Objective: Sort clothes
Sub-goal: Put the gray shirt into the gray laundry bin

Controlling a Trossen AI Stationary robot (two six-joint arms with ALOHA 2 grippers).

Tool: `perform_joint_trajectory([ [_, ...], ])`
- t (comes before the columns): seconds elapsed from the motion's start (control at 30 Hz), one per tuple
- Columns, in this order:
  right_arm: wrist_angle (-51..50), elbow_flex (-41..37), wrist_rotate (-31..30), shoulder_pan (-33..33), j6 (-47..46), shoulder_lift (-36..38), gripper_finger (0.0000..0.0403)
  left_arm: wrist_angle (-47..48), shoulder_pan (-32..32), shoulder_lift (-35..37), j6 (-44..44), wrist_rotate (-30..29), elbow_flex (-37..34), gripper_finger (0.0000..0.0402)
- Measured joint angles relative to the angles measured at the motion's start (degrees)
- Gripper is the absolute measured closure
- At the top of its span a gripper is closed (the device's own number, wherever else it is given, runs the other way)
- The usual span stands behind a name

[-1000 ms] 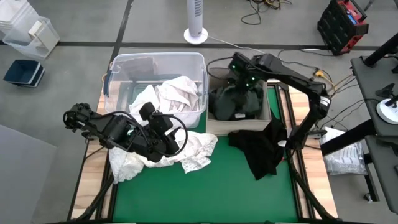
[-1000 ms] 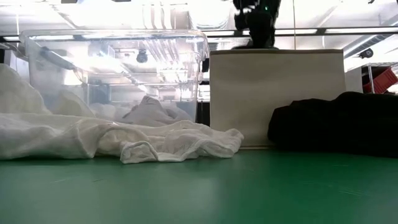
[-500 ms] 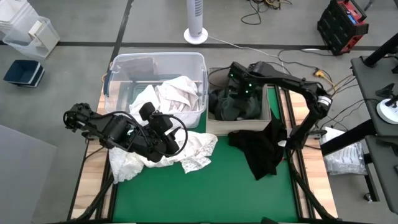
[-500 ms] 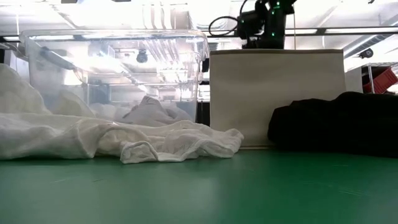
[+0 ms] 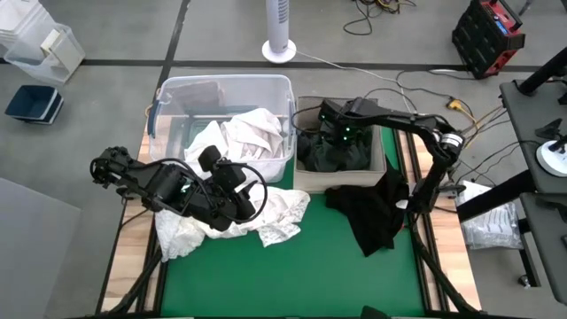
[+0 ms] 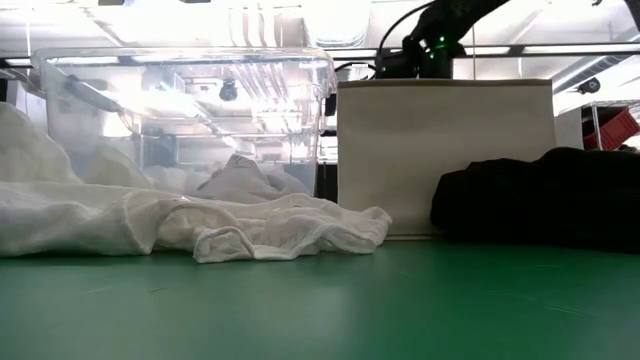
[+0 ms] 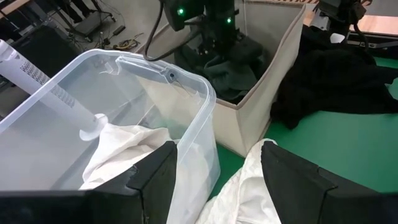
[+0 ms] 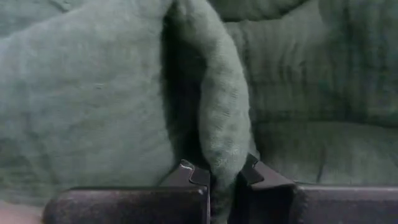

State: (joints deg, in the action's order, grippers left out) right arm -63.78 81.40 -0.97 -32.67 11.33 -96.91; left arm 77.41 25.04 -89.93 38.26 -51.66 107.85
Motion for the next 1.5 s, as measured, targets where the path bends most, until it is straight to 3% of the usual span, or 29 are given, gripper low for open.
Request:
perform_joint_trajectory([
  [0.4,3.3,-0.7,0.1,0.0,1.3,-4.1,0.0394,0.0,0.0,0.0,0.0,0.0,0.0,0.0191],
  [1.03,4.6,-1.2,0.1,0.0,0.6,-3.7,0.0380,0.2,0.0,0.0,0.1,0.1,0.0,0.0191],
  [1.17,4.2,-1.2,0.9,0.0,0.6,-2.7,0.0348,0.2,0.0,0.0,0.2,0.1,0.0,0.0191],
  [1.5,3.7,-1.2,1.0,0.0,-2.7,2.4,0.0216,0.2,0.0,0.0,0.2,0.1,0.0,0.0191],
])
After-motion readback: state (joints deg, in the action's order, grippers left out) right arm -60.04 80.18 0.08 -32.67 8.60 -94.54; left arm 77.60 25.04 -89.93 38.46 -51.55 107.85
